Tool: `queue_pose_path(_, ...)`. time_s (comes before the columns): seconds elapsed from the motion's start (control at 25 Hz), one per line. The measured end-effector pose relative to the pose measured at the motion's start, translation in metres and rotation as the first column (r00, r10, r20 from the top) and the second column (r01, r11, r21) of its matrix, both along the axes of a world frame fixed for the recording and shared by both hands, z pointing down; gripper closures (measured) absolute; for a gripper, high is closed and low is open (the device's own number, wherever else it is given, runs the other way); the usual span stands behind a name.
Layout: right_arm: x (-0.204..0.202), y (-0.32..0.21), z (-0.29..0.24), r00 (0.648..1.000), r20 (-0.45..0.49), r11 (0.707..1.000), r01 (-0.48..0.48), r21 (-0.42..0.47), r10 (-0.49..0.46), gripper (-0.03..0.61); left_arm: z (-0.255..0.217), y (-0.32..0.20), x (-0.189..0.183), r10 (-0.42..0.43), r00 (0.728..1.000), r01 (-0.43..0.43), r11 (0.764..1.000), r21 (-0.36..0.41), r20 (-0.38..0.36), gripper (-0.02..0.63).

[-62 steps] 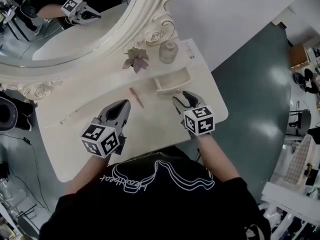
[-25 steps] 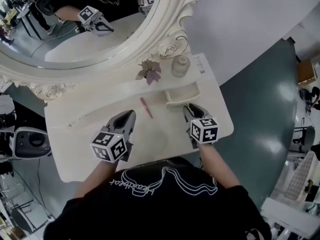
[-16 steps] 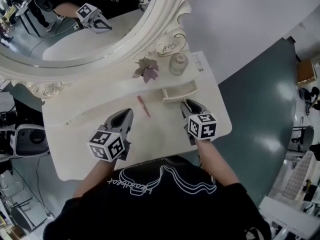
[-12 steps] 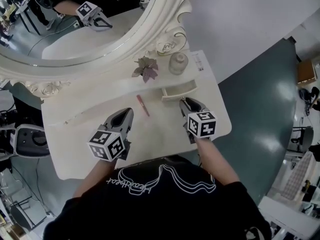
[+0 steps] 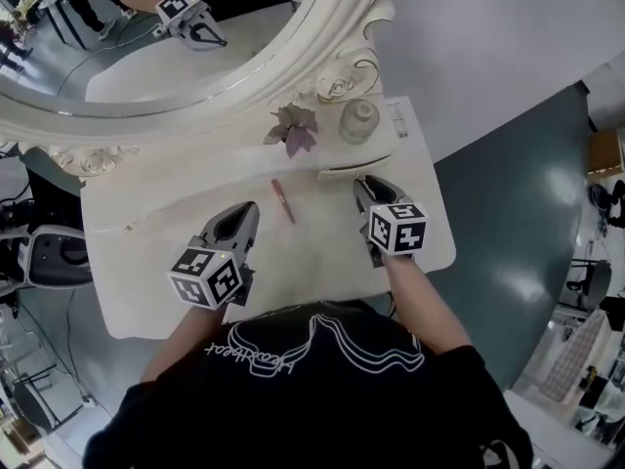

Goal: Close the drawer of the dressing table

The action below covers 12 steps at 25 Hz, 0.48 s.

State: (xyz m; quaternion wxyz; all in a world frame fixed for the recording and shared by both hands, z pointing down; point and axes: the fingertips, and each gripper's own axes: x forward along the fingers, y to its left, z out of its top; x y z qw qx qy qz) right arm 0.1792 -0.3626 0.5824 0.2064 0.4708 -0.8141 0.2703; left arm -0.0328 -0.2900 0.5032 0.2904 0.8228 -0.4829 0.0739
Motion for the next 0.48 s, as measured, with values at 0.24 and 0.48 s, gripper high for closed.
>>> queue_pose_path(0.24,-0.005,-0.013,0.000,1.000,0.011,1.000,0.005,0.006,-0.005,0.474,-0.001,0.000,-0.008,-0.019,1.000,0.019,1.000,-0.002,0.013,0.609)
queue_pose_path(0.48,-0.008,-0.023,0.001,1.000,0.018,1.000,-0.005,0.011,0.005,0.474,-0.002,0.003,-0.020,-0.039,0.999,0.039,0.999,-0.001,0.027,0.609)
